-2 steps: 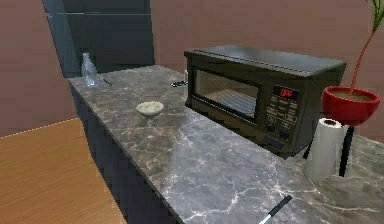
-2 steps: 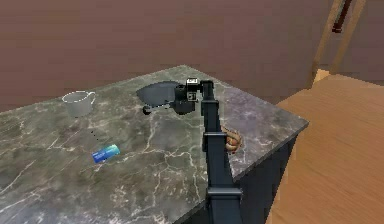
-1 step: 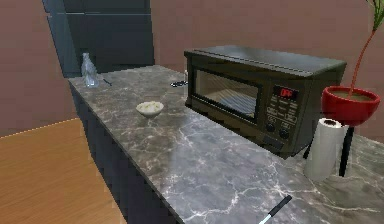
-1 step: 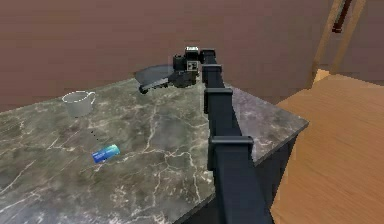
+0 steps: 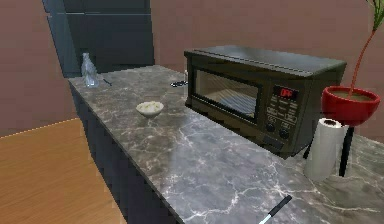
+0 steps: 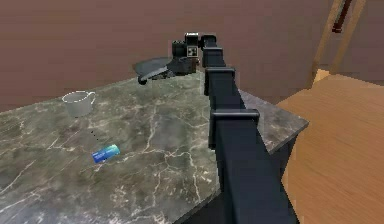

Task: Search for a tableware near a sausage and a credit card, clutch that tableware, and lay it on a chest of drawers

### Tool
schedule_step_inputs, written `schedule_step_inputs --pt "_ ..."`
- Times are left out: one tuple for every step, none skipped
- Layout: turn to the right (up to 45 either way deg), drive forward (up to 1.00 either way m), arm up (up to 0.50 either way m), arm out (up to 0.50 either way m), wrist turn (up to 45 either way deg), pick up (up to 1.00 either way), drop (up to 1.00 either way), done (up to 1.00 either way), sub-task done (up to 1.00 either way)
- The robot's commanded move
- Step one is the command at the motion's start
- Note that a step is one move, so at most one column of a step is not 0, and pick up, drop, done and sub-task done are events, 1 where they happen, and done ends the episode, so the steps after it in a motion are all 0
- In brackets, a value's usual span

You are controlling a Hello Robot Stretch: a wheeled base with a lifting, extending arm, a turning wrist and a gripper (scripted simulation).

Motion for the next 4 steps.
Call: schedule_step_inputs --pt "0.0 0.00 0.00 0.00 -45.0 0.00 0.00 0.00 0.00" --pt "0.0 0.00 0.00 0.00 -45.0 0.00 0.00 0.00 0.00" --pt "0.0 0.00 0.00 0.00 -3.0 0.00 0.00 0.00 0.00" --pt "0.0 0.00 0.00 -0.48 0.0 0.00 0.00 0.00 0.00"
